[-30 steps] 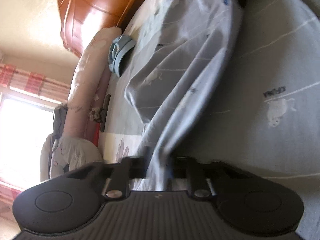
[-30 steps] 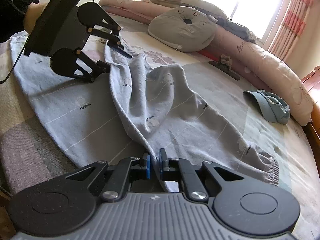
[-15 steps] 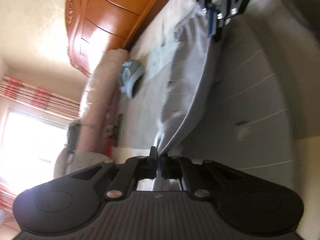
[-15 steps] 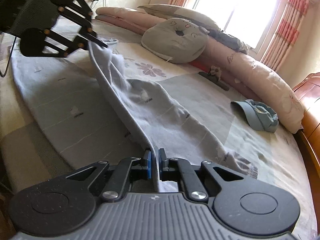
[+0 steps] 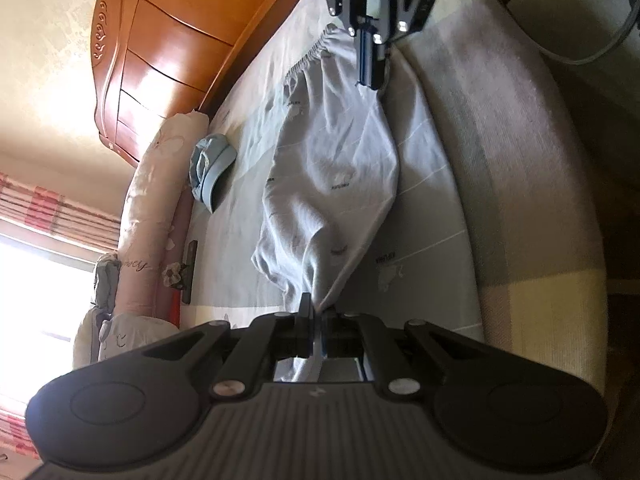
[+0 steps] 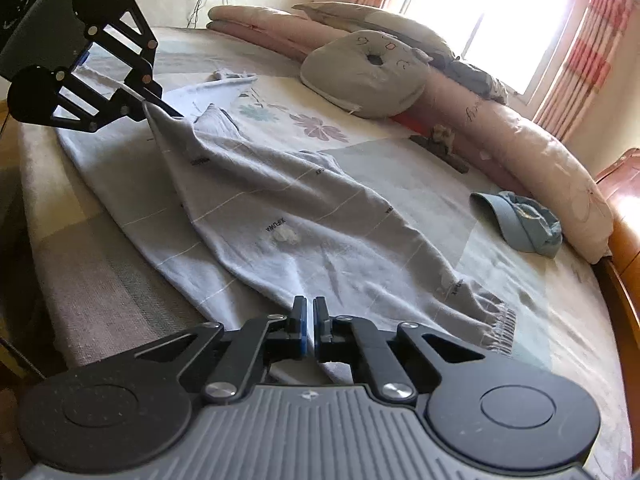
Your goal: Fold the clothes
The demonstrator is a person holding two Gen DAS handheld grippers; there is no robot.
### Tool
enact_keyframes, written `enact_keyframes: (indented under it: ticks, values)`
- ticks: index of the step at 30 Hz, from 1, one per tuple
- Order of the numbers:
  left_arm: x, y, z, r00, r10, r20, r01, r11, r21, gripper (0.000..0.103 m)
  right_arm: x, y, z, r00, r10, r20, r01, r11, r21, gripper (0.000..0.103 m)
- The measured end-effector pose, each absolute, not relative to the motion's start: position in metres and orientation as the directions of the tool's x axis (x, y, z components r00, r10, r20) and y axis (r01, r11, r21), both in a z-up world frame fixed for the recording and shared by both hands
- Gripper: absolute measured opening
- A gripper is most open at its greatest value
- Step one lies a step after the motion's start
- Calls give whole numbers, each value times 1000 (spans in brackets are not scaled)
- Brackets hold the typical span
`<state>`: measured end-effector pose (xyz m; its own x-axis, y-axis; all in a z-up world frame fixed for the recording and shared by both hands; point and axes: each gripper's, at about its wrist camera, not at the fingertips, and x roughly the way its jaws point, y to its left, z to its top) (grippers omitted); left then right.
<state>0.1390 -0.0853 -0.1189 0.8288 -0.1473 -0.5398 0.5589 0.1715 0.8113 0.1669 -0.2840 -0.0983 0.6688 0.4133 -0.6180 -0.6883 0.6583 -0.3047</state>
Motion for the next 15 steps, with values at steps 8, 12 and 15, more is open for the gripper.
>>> enact_keyframes:
  ticks: [8,12,15]
  values:
    - [138,-80,-108,842,-151,-517,539,227,811,2,168,-257,-117,714,319,-624,-673,560,-483,34]
    - [139,-78,-101,836,-151,-528,549,252,797,2,169,-259,-109,715,327,-618,-677,544,-495,2]
    - [132,-77,-97,810,-168,-562,586,237,775,2,170,-260,-104,716,333,-614,-680,532,-505,3]
